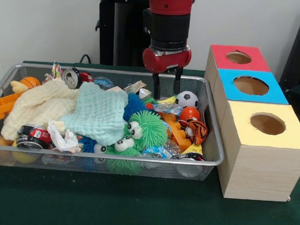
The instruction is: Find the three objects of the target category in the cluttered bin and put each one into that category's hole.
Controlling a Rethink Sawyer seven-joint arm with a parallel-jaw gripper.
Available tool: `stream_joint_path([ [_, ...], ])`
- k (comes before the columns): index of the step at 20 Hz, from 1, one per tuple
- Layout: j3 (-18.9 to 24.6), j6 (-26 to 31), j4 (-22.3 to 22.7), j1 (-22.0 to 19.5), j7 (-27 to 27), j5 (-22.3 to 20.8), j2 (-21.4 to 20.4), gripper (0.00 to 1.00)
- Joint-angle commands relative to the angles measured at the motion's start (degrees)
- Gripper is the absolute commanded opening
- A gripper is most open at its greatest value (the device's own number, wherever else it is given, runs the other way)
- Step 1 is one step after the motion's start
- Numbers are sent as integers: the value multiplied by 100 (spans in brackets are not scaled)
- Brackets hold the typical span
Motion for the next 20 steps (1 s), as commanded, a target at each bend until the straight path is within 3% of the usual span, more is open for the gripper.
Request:
stream_joint_path([
  [1,-69,164,-150,152,431,-45,263,100],
  [11,-91,256,-103,197,426,107,151,100],
  [17,548,584,-215,-211,-512,7,264,100],
  [20,707,580,-202,-352,-640,-39,271,100],
])
